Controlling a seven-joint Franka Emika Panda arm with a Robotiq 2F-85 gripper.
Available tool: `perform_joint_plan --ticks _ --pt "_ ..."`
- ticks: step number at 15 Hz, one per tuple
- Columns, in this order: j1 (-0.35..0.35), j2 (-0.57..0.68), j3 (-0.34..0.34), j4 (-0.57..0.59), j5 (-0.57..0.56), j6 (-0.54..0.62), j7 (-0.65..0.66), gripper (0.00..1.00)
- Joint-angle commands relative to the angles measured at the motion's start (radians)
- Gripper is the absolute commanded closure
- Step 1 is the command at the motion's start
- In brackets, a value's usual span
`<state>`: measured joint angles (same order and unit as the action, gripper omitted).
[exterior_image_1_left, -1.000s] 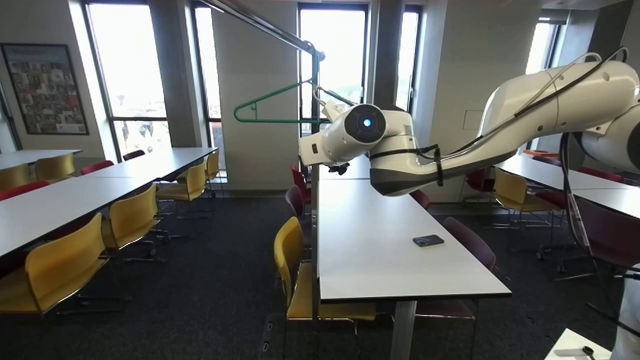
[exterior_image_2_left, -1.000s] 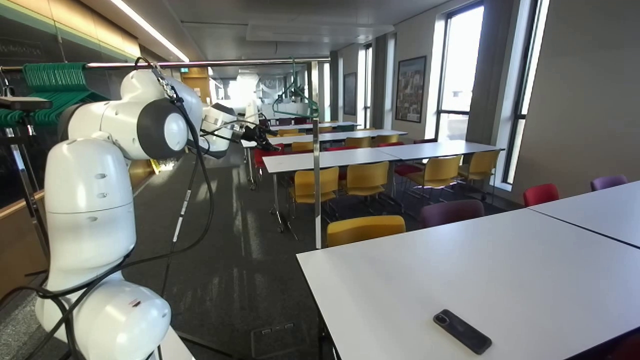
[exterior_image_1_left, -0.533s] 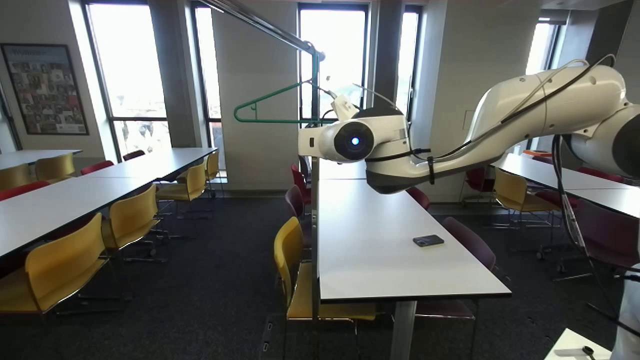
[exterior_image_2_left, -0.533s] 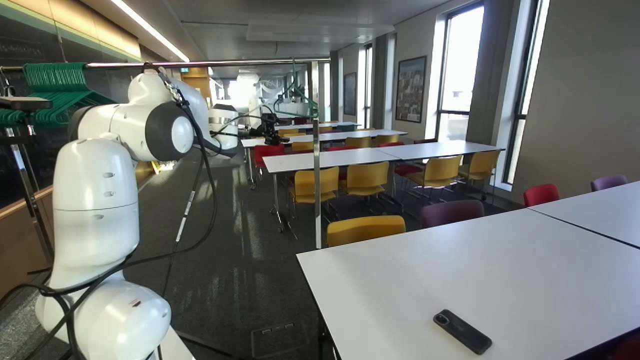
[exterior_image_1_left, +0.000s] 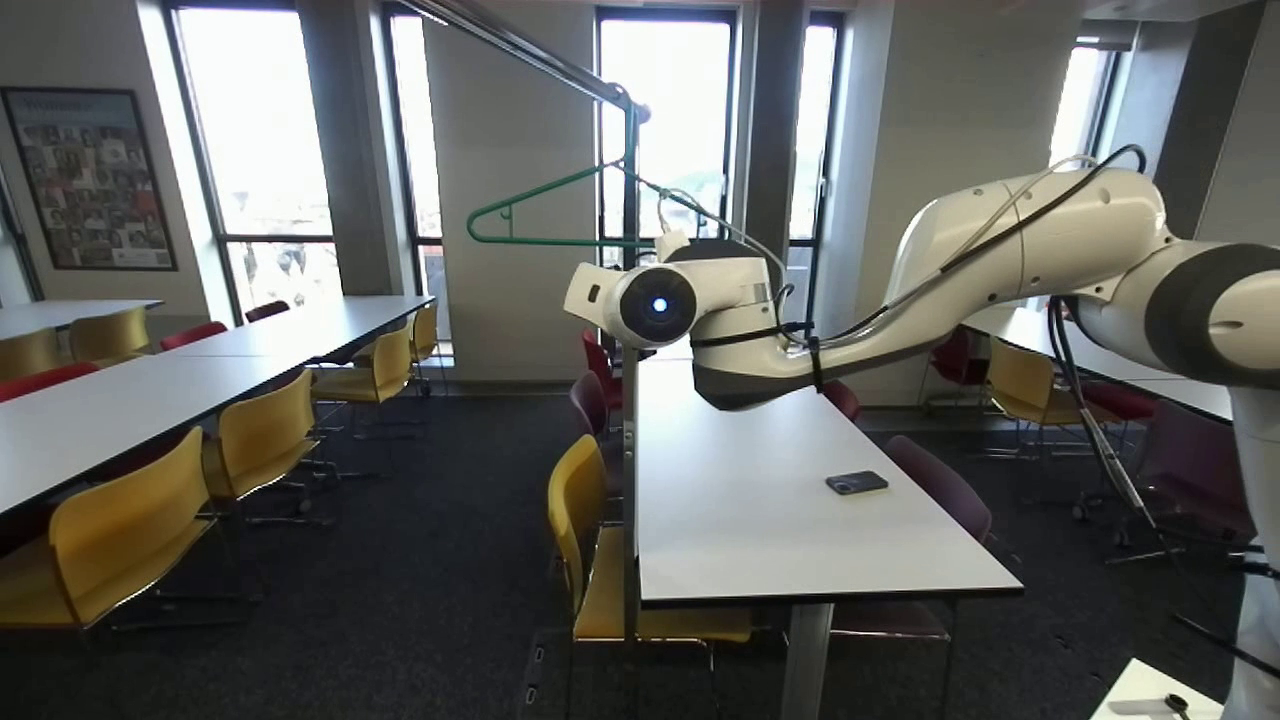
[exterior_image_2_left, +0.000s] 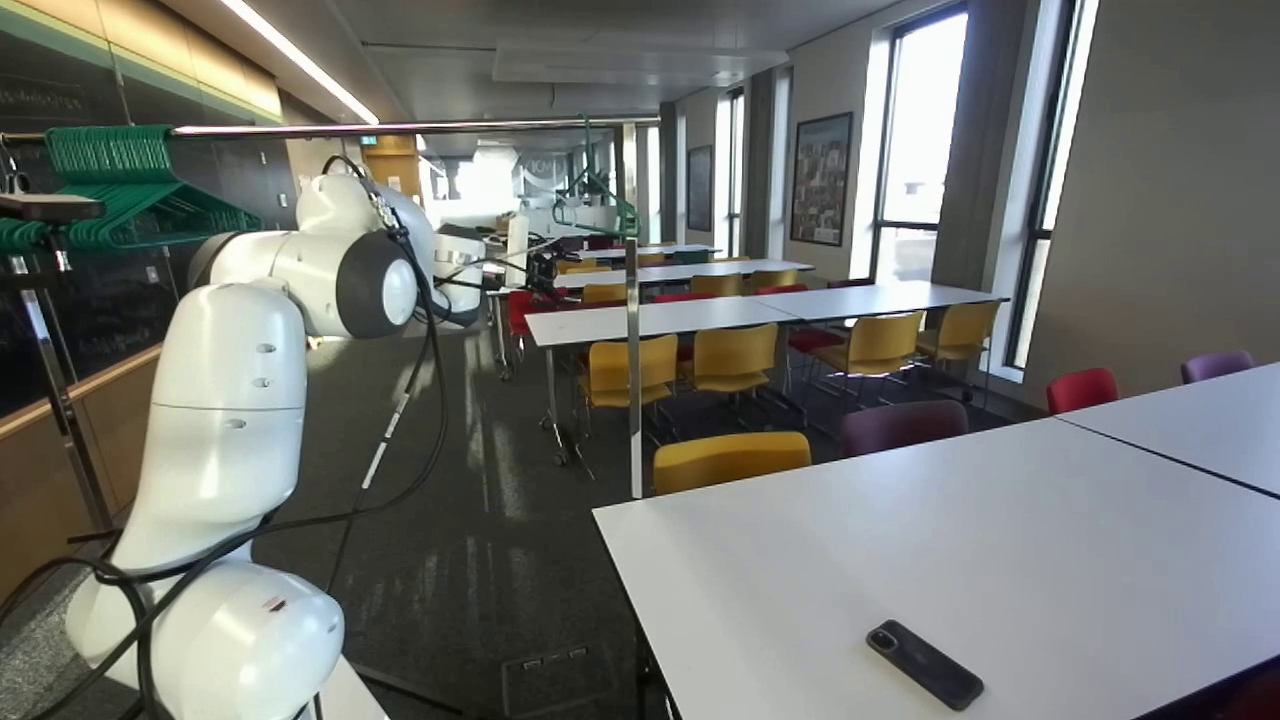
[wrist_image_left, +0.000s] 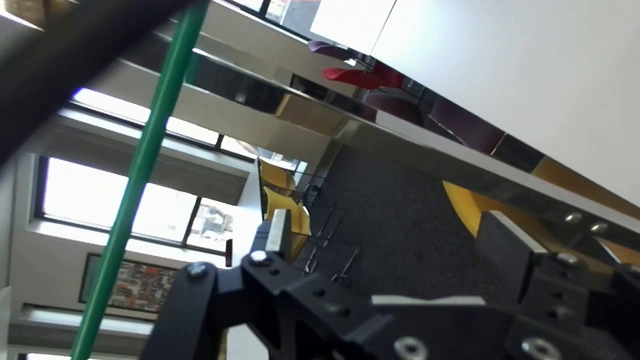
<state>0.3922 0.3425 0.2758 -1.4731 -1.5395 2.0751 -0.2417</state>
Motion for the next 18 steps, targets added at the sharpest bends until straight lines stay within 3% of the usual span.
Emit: perform_joint_plan --ticks 1,5,11,13,18 --pt "0.052 0.050 -0.019 0.110 -0.126 -0.030 0.084 0.00" --pt "0.081 0.089 -0.040 0.194 -0.267 -0.043 0.134 0.00" --pt "0.074 0.136 -0.066 0.292 -0.283 -0.060 0.122 0.01" --pt "0.074 0.147 -0.076 0.316 -0.273 -0.066 0.121 0.24" --pt "0.069 0.137 -0.082 0.318 -0.218 -0.075 0.090 0.63"
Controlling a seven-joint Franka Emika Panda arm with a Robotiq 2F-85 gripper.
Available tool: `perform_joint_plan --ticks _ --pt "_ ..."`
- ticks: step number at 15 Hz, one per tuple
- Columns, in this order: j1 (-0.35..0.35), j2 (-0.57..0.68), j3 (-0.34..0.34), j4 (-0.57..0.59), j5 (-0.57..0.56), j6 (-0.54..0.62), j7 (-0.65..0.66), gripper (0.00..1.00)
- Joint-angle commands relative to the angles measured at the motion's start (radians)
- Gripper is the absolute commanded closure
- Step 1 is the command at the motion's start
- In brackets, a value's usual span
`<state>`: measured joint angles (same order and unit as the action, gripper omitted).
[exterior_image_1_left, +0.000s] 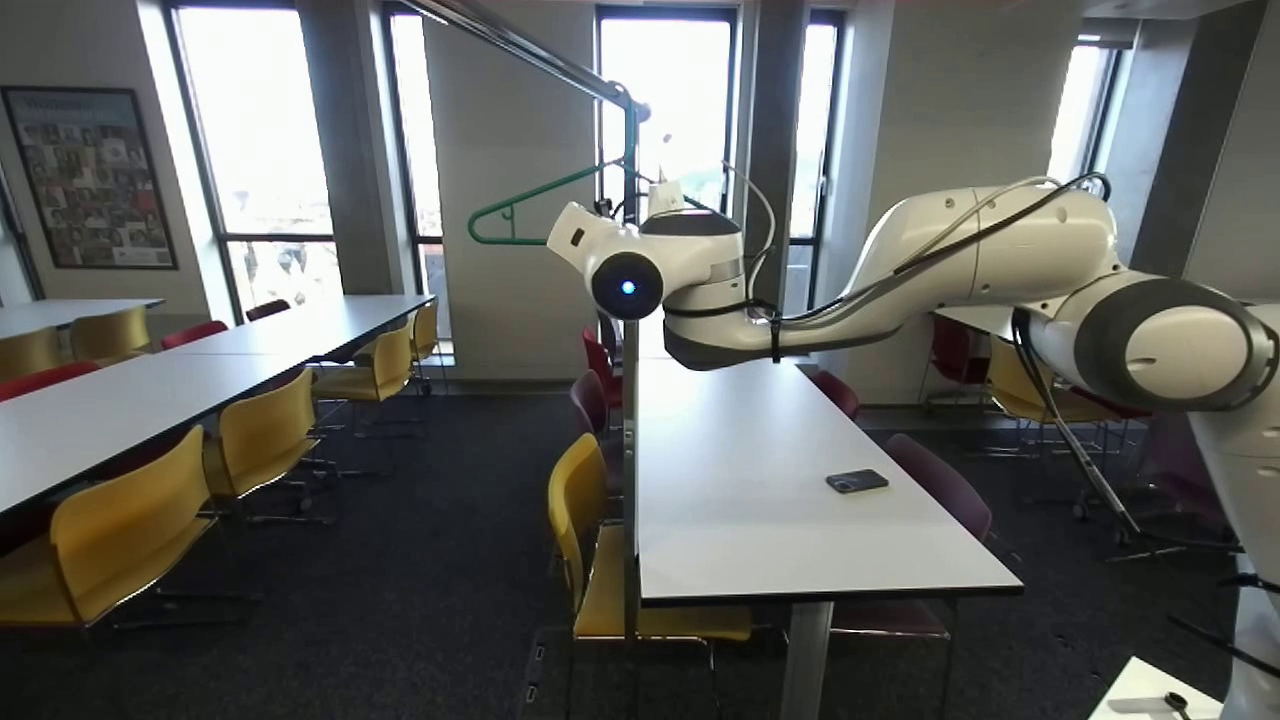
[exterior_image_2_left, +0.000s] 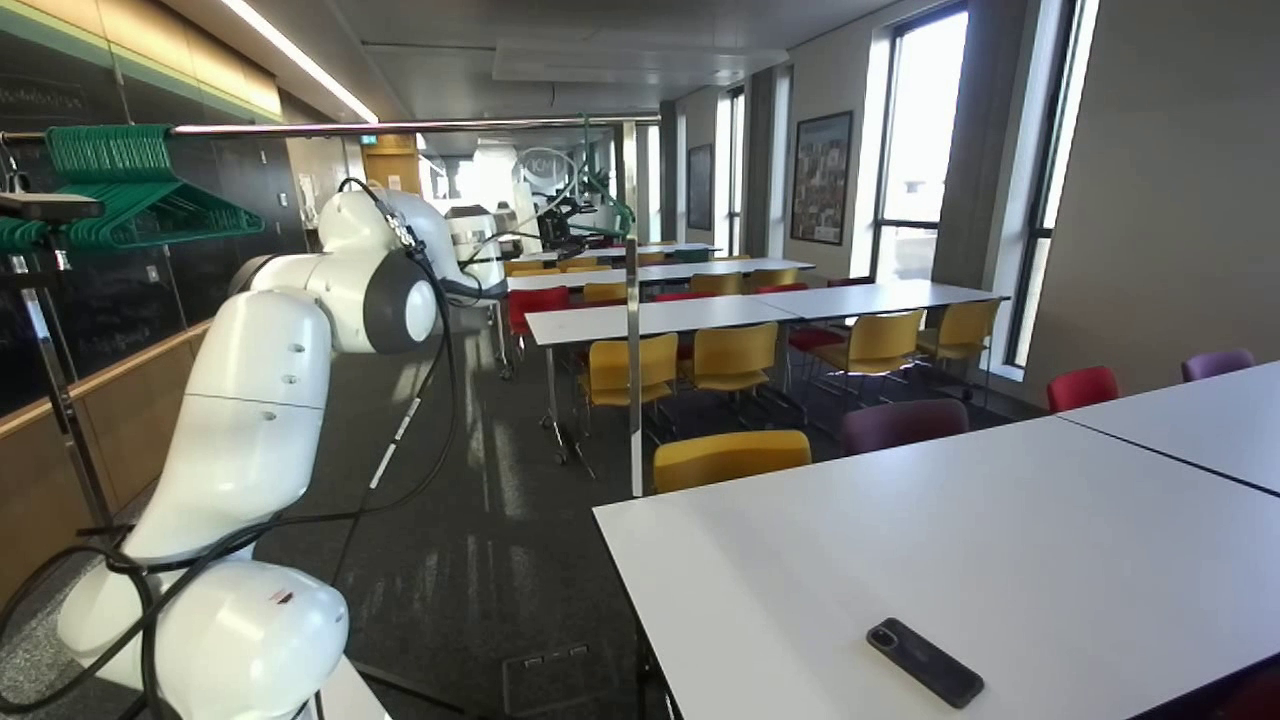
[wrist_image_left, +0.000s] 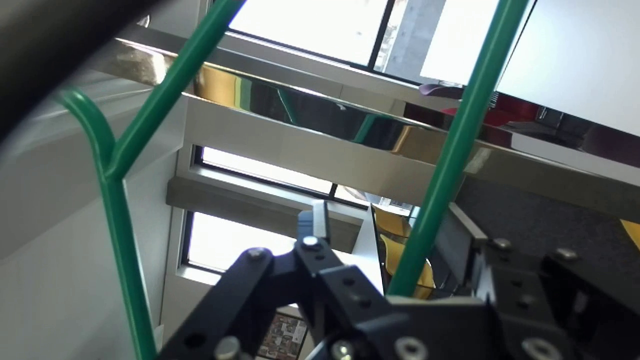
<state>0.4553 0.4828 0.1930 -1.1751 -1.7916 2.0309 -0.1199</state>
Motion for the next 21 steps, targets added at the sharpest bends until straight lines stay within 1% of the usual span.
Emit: perform_joint_plan --ticks 1,2,3,5,15,16,18,19,21 --pt "0.009 -0.018 0.003 0.002 0.042 -0.034 -0.029 0.70" --pt "0.012 -0.032 0.008 -0.016 0.055 -0.033 -0.026 0.77" --pt "0.009 -0.049 0.016 -0.040 0.065 -0.031 -0.022 0.86" --pt "0.012 -0.056 0.025 -0.051 0.081 -0.025 -0.020 1.00" --pt "0.025 -0.111 0.046 -0.101 0.154 -0.028 -0.031 0.99" --pt "0.025 -0.118 0.047 -0.113 0.162 -0.025 -0.033 0.73" --pt "0.024 -0.125 0.049 -0.125 0.173 -0.022 -0.039 0.63" --pt "0.025 -0.129 0.049 -0.130 0.173 -0.023 -0.040 0.53" --pt "0.024 -0.136 0.050 -0.142 0.189 -0.021 -0.046 0.38"
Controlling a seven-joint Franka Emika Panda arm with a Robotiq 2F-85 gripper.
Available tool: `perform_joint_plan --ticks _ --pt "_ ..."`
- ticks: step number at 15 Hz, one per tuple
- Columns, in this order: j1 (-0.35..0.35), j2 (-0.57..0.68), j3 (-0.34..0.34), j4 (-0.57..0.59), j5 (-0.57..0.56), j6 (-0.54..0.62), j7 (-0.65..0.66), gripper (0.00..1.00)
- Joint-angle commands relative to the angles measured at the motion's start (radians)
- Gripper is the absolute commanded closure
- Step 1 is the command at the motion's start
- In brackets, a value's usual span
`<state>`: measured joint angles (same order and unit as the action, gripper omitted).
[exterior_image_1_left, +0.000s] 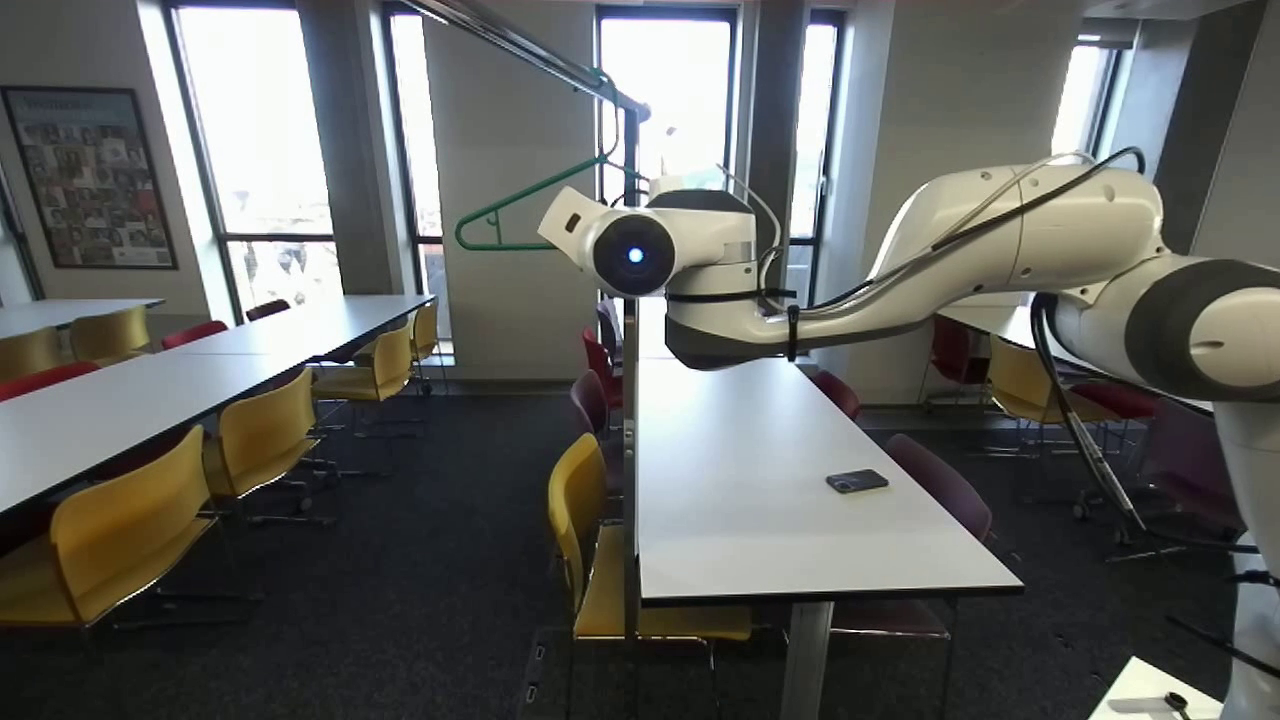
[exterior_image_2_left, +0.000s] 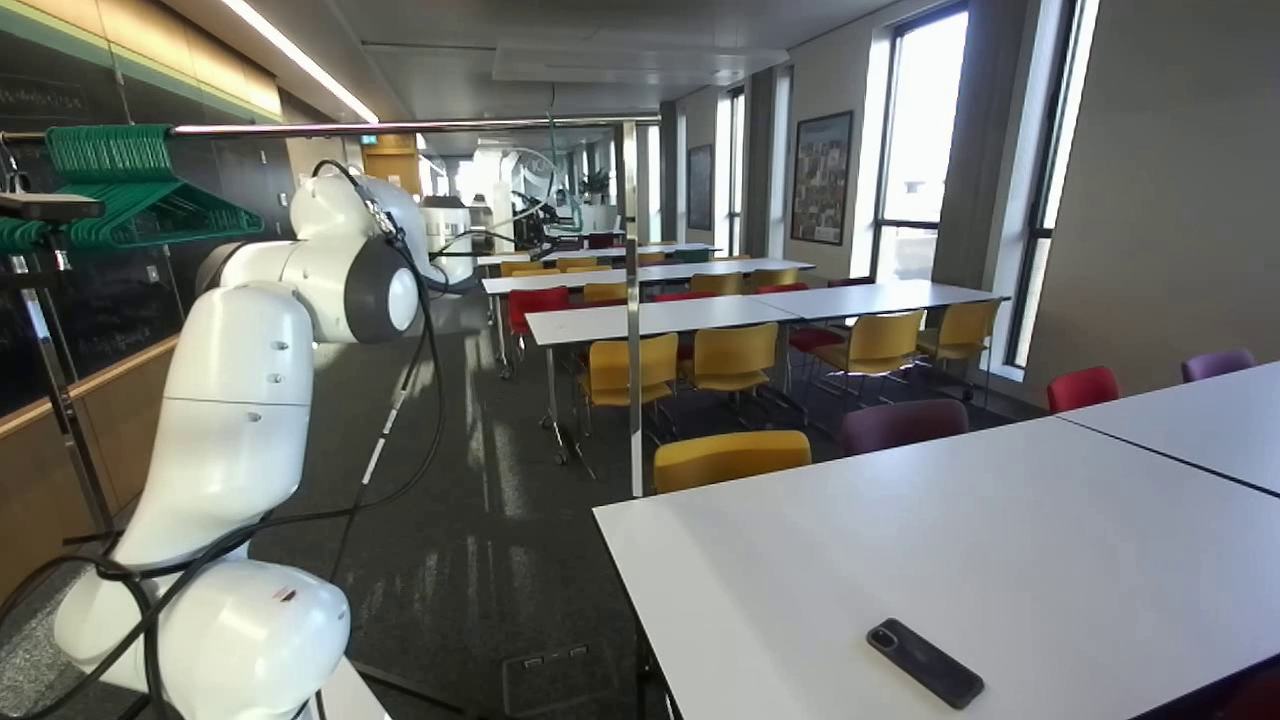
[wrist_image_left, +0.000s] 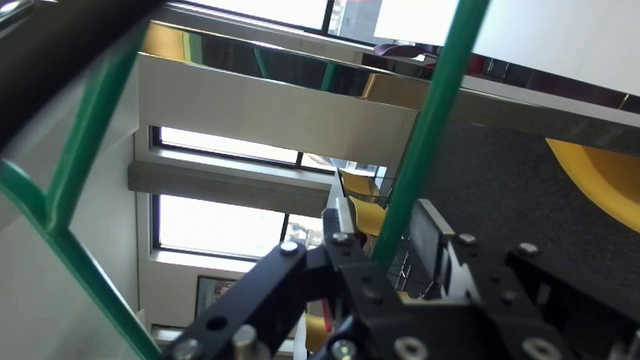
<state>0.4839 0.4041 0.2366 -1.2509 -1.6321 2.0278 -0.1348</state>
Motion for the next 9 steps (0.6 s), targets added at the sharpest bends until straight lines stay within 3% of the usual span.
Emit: perform_joint_plan --ticks 1,2,3,5,6,7,8,9 --pt "-0.006 -0.060 0.008 -0.071 0.040 -0.017 -0.034 0.31" --pt "-0.006 -0.055 0.011 -0.064 0.051 -0.019 -0.042 0.24" --pt "-0.007 -0.055 0.012 -0.065 0.061 -0.019 -0.044 0.66" --pt "-0.007 -0.056 0.013 -0.065 0.081 -0.019 -0.056 0.62" --pt "-0.007 -0.056 0.013 -0.065 0.087 -0.018 -0.060 0.68" --pt "-0.007 -0.059 0.013 -0.065 0.087 -0.018 -0.063 0.44" --pt "-0.007 -0.063 0.013 -0.065 0.087 -0.018 -0.064 0.31" --pt "-0.007 -0.065 0.014 -0.064 0.092 -0.020 -0.070 0.30"
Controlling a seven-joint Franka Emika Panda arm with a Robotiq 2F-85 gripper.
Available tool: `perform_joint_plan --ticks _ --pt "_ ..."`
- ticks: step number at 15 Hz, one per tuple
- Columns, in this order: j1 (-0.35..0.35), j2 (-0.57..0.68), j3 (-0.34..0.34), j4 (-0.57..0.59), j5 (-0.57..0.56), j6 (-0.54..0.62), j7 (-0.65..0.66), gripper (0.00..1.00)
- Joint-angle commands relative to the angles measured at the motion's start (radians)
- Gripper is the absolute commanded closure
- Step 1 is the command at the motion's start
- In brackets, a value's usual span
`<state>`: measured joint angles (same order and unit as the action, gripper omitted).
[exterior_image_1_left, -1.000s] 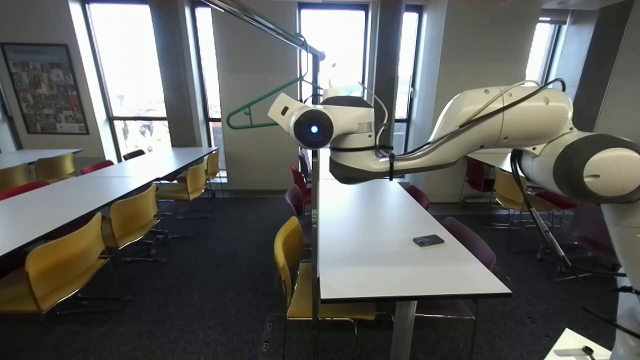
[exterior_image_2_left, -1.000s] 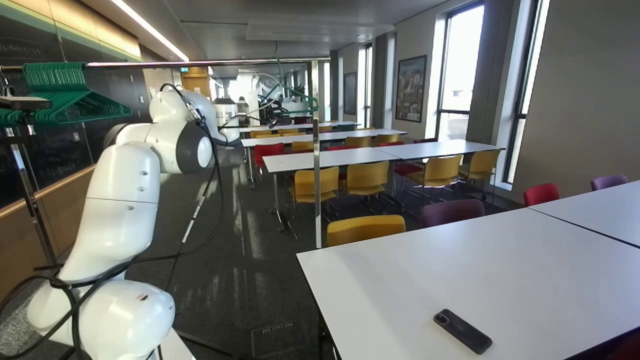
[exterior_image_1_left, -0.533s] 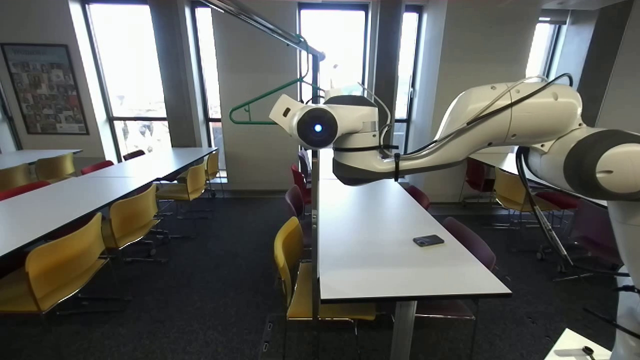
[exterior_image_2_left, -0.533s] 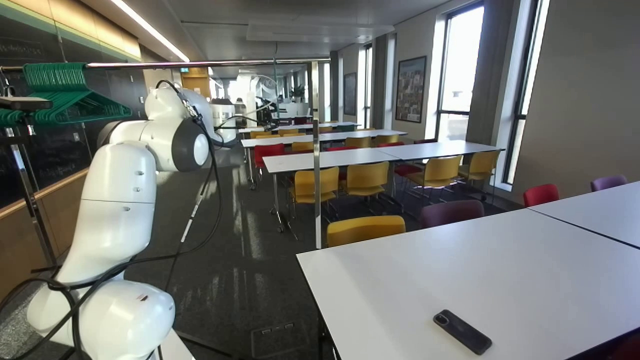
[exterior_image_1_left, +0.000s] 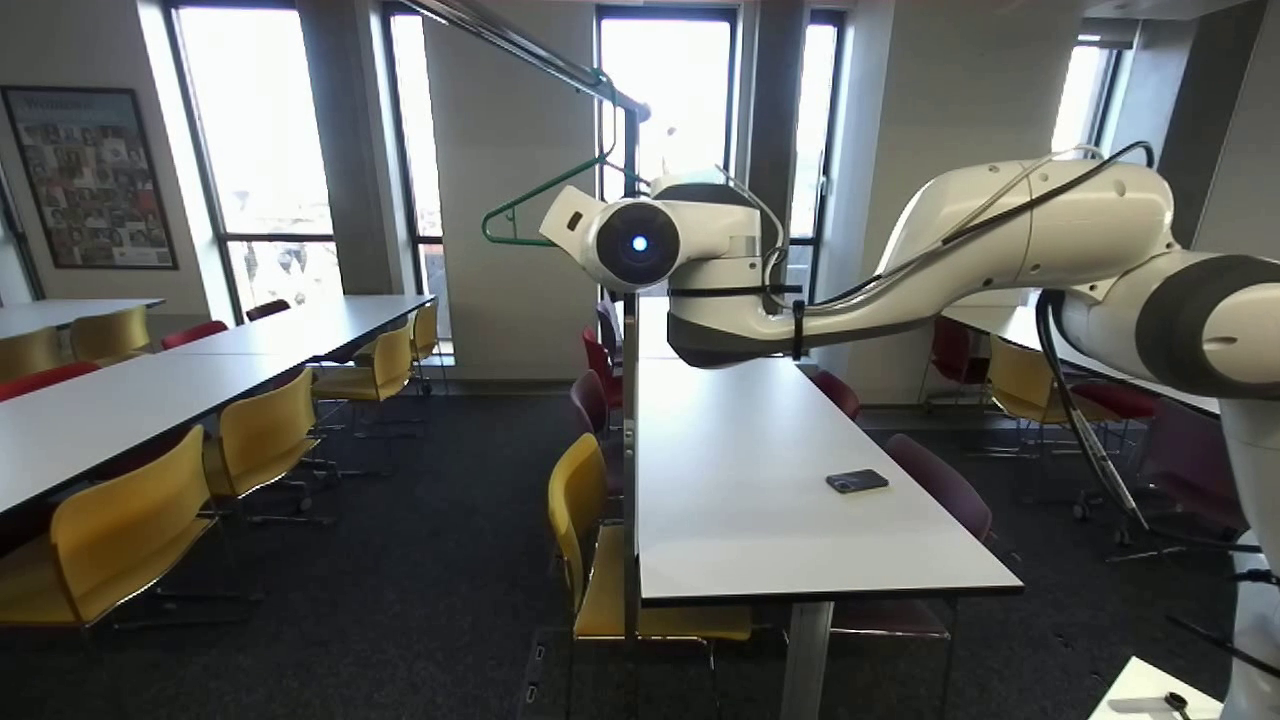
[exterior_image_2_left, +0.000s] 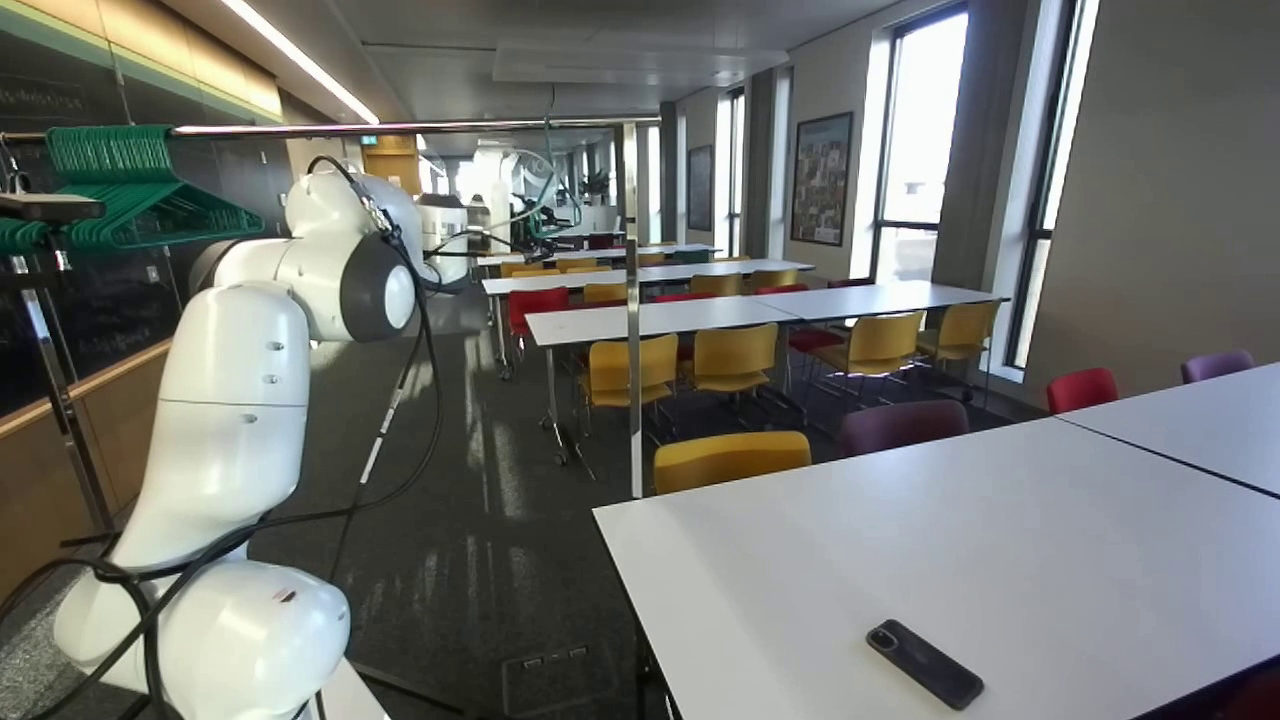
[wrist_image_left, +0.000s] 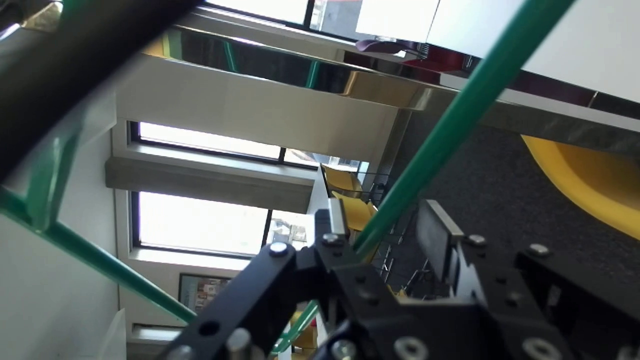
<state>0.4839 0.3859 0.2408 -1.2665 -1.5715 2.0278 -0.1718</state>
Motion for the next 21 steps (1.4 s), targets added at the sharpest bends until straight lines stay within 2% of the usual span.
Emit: perform_joint_plan --ticks 1,4,11,12,13,21 --pt "-0.008 -0.050 0.009 -0.051 0.038 -0.019 -0.036 0.24" --pt "-0.007 -0.051 0.009 -0.057 0.050 -0.019 -0.041 0.01" --pt "0.002 -0.055 0.026 -0.081 0.054 -0.009 -0.048 0.00" --pt "0.003 -0.056 0.030 -0.083 0.054 -0.008 -0.050 0.06" --pt "0.008 -0.056 0.029 -0.086 0.038 -0.012 -0.045 0.26" --pt "0.005 -0.076 0.028 -0.079 0.035 -0.017 -0.045 0.87"
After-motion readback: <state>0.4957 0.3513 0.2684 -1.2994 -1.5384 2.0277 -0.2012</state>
